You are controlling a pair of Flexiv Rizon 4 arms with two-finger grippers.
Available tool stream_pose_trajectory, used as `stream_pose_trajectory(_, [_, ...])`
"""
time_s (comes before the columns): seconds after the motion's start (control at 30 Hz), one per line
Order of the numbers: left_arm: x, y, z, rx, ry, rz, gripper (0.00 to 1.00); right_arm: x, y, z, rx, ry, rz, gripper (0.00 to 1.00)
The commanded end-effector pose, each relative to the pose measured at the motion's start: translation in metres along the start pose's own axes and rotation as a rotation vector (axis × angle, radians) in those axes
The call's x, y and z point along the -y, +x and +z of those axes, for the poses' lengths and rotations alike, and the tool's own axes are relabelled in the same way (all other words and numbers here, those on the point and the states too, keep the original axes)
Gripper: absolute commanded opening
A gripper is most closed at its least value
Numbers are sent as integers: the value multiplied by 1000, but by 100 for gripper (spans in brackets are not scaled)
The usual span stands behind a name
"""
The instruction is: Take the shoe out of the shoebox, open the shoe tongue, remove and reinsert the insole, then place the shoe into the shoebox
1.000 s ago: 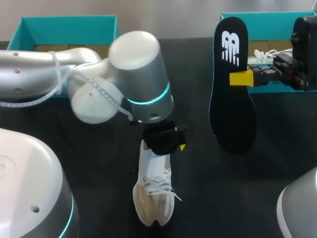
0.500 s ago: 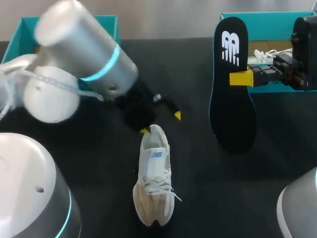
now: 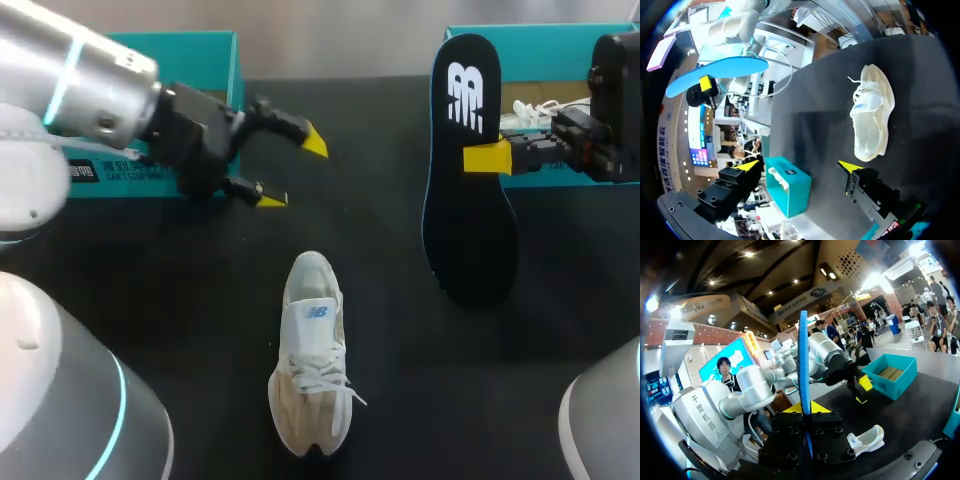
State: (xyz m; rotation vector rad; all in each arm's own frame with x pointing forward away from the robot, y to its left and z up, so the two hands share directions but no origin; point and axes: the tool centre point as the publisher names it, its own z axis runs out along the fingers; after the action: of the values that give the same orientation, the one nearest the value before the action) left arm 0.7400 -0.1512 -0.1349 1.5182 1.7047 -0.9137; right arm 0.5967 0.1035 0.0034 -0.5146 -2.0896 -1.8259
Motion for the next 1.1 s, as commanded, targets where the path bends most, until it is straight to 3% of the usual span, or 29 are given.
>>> stream_pose_trajectory(0.03, [1,3,-30,572,45,14,100,-2,-2,2,-2,4,1,0])
stream_pose_trajectory(0.53, [-3,-24,-47,740,25,38,100,-2,-2,2,-2,4,1,0])
stream_pose_trajectory(0.8, [-6,-27,-51,764,10,50,100,-23,-65,5,-108,31,161,0])
stream_pose_trajectory(1.1, [-10,-26,-45,700,-13,60,100,-47,-117,9,-109,116,300,0])
